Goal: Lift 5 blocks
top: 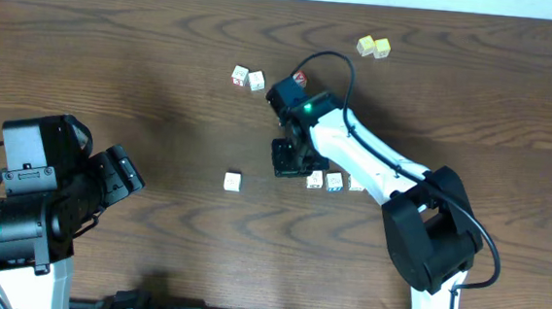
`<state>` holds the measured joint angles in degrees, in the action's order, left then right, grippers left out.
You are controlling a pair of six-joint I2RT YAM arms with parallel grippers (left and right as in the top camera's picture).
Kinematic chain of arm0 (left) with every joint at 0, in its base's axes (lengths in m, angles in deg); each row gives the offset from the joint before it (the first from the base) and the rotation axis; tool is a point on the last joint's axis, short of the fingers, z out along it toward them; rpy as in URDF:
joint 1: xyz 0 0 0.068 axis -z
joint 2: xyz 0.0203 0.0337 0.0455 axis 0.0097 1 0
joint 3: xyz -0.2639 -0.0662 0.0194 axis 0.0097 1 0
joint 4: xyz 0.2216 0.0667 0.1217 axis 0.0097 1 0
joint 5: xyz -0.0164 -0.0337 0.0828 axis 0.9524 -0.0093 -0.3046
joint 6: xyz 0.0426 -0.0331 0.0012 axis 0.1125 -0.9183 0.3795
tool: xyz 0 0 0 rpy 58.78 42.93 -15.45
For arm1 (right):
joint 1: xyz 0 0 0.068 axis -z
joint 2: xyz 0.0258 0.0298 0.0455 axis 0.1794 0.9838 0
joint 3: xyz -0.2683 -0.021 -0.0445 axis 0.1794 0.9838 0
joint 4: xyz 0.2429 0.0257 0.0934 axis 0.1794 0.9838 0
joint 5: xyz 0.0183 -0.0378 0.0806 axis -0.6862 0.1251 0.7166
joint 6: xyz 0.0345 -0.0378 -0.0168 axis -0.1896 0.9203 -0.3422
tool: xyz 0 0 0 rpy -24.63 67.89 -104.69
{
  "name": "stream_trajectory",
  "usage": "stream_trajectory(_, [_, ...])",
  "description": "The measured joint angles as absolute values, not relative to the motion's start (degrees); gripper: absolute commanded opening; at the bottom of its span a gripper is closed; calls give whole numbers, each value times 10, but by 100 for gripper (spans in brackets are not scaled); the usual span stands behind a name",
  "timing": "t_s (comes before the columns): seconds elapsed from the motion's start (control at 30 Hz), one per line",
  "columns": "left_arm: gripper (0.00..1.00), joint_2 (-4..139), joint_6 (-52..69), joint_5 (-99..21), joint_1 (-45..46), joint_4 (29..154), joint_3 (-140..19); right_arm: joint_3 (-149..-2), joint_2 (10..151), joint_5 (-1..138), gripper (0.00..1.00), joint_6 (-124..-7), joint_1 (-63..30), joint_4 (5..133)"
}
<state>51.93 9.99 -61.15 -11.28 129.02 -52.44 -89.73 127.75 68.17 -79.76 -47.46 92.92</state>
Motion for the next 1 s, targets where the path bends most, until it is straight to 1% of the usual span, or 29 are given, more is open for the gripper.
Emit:
stream_trajectory(0.2, [86,519,100,-612,-113,1290,-524,-872,1278,647,1,-837,-476,923])
stream_trajectory(0.5, [86,519,100,-612,-113,1290,-524,-870,1278,596,1,-872,-476,924])
stream_trajectory(1.0, [86,519,100,-612,-113,1290,-524,-867,1278,568,1,-899,-476,936])
